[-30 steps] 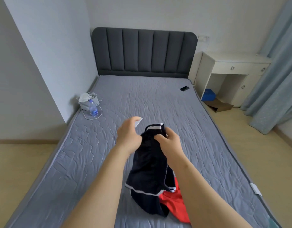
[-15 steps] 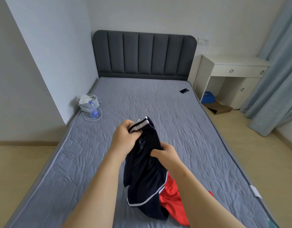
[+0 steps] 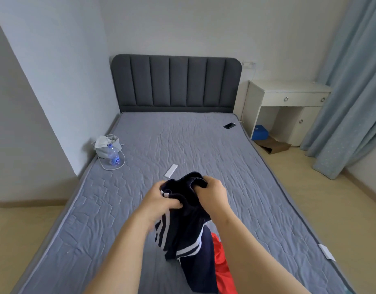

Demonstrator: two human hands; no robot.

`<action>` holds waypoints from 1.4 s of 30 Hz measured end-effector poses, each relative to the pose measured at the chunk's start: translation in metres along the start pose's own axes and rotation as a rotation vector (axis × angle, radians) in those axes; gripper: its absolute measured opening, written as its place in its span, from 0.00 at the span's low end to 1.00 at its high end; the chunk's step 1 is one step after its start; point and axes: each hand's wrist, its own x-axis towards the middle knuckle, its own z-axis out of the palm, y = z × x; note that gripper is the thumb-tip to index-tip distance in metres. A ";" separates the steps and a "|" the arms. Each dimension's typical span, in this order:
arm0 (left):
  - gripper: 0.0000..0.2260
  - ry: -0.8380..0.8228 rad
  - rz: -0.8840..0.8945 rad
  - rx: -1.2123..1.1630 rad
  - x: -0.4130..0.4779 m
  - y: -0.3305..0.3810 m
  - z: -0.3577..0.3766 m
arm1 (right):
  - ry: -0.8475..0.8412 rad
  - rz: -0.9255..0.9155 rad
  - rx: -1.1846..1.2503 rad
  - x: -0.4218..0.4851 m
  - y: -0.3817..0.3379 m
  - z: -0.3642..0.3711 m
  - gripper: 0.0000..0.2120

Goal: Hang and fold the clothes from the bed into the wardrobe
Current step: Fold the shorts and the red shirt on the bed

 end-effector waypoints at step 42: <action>0.09 0.047 0.623 -0.670 -0.017 0.301 -0.034 | -0.115 -0.577 0.912 0.041 -0.259 -0.088 0.07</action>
